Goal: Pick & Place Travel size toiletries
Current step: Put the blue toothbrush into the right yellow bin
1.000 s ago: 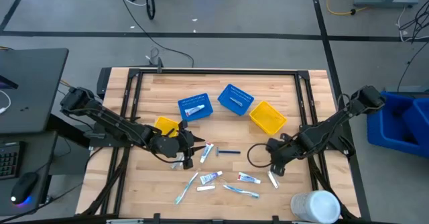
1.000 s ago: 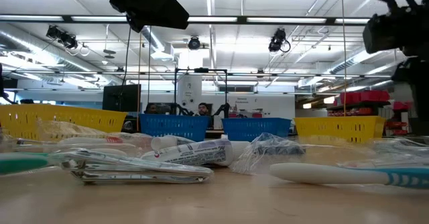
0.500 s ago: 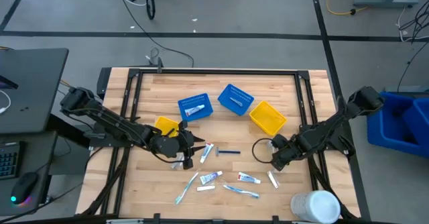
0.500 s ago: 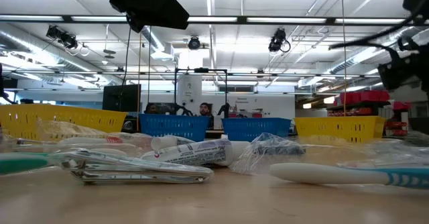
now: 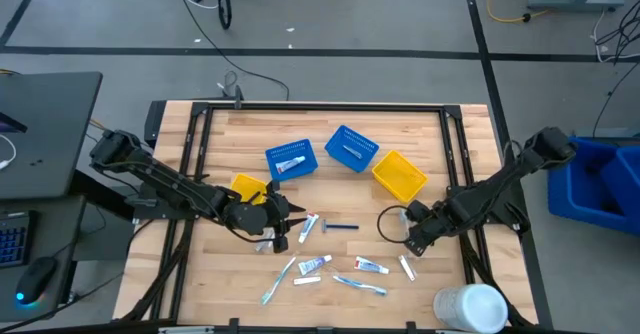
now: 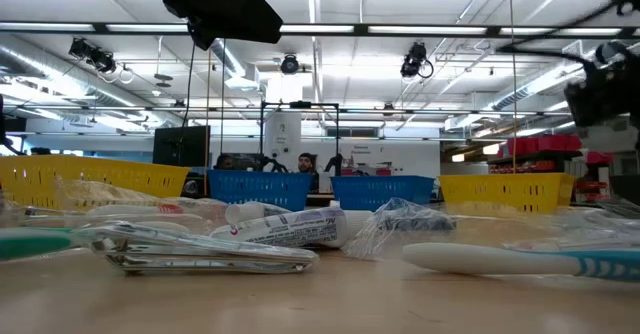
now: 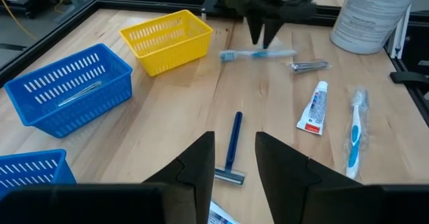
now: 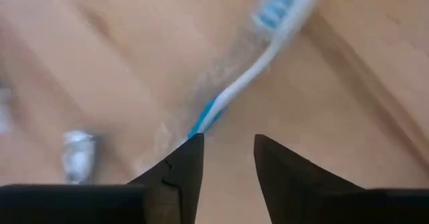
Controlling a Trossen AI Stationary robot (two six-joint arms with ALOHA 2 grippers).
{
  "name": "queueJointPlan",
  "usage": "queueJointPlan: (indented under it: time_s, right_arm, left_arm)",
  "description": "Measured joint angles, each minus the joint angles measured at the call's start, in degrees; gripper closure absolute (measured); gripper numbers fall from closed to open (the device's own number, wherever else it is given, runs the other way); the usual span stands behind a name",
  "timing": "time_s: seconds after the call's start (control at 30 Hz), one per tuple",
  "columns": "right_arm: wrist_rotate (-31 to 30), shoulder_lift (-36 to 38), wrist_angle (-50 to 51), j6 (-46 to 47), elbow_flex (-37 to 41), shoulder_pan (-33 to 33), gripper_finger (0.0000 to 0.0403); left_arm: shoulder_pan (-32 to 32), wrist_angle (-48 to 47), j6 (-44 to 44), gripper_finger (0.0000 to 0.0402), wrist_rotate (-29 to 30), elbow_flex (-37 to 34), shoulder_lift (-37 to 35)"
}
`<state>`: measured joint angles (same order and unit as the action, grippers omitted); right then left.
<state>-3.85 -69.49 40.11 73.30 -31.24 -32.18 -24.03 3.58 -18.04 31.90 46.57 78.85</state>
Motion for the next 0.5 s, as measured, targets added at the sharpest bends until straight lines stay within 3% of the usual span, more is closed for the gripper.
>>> queueJointPlan:
  time_s: [0.17,0.37,0.5]
  right_arm:
    - [-1.86,0.50,-0.06,0.21,-0.68,0.00,0.0219]
    - [-4.85,0.22,-9.97,5.27,2.90,0.02,0.0170]
    - [-4.69,-1.26,-11.32,5.20,4.73,0.00,0.0160]
  left_arm:
    - [0.00,0.40,-0.20,0.0285,0.04,0.00,0.00]
    - [0.00,0.35,-0.20,0.0285,0.00,0.00,0.00]
    - [0.00,0.30,0.00,0.0285,0.00,0.00,0.00]
